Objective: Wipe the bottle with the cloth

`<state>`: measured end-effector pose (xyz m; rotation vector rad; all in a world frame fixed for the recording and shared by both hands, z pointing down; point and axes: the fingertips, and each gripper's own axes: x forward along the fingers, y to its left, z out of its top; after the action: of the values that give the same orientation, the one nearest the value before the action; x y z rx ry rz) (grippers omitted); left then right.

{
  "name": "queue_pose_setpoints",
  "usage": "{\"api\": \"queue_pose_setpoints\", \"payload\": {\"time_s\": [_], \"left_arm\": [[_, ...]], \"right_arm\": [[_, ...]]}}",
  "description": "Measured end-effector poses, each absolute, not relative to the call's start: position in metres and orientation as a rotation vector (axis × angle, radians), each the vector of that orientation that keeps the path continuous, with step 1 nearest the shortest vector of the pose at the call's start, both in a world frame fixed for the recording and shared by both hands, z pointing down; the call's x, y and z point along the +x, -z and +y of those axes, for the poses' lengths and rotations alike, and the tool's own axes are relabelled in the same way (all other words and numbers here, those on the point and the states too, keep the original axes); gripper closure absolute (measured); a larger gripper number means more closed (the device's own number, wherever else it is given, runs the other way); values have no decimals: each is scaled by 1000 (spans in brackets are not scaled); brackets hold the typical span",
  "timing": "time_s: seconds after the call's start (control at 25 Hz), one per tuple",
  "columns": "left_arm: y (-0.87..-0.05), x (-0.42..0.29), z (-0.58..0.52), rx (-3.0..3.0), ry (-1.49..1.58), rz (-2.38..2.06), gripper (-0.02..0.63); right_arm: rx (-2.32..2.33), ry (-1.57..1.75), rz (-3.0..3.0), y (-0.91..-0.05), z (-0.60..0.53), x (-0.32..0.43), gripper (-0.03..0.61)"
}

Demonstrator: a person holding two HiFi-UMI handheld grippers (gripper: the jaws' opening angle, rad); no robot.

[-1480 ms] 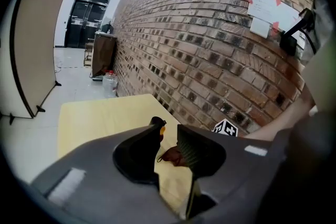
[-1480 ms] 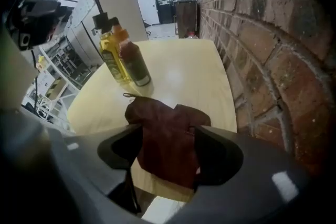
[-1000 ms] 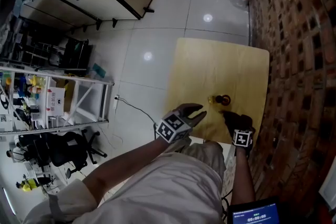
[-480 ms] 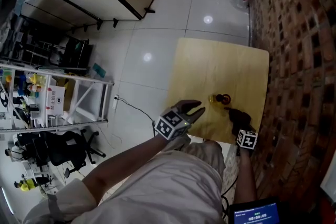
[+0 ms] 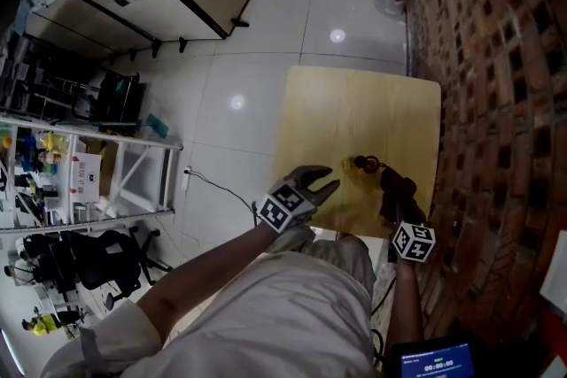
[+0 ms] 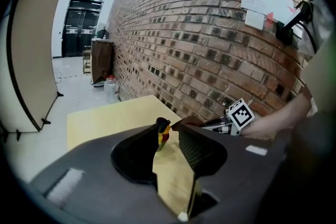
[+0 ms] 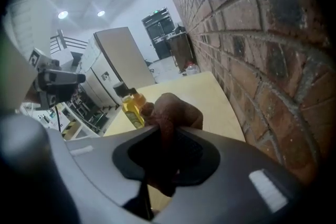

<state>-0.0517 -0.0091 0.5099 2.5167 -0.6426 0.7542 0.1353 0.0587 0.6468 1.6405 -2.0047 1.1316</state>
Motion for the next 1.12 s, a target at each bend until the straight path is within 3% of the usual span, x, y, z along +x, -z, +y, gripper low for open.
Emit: {"api": "queue_pose_setpoints", "payload": {"time_s": [0.32,0.56,0.84,1.12], "left_arm": [[-533,-21,-33,2650,-997,-481,400],[-585,-7,-42,2653,-1374,-258,347],[-615,5,-41,2663,-1606,-64,350],[-616,20,-43,2688,-1646,32,413]], "right_arm": [[1730,-1047,-2088,-590,48,137,511],[1762,-1016,-2119,-568,49,139,509],[1742,-995,-2106,-570,63,138,509],[1725,-1021,-2086,-579,79,132,509]]}}
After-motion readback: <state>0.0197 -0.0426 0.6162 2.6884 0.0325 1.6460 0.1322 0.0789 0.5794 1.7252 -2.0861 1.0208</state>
